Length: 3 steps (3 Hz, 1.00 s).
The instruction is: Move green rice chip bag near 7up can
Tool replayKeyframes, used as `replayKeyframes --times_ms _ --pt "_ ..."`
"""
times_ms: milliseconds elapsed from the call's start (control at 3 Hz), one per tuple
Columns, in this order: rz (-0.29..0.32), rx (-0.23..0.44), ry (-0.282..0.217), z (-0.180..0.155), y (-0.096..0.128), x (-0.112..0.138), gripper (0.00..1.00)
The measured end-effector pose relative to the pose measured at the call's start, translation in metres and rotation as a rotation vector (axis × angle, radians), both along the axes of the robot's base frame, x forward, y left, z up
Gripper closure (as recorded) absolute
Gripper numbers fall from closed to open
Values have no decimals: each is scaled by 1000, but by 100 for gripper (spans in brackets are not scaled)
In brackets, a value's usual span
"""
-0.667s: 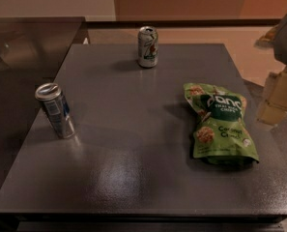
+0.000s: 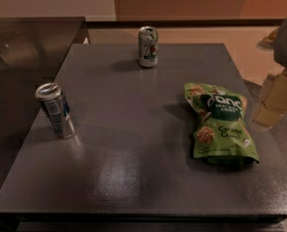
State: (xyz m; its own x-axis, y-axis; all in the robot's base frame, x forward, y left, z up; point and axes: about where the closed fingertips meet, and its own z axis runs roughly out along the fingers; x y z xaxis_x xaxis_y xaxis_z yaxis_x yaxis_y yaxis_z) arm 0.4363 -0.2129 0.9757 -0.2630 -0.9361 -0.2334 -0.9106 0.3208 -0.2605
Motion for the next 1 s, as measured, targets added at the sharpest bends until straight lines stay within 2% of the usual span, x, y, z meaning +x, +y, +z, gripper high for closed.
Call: replayKeyframes --times_ms 333,667,1000 --pt "-130 56 -19 -9 3 -5 0" --pt "-290 106 -1 -23 4 -6 0" --pt "-462 161 41 -40 0 -6 0"
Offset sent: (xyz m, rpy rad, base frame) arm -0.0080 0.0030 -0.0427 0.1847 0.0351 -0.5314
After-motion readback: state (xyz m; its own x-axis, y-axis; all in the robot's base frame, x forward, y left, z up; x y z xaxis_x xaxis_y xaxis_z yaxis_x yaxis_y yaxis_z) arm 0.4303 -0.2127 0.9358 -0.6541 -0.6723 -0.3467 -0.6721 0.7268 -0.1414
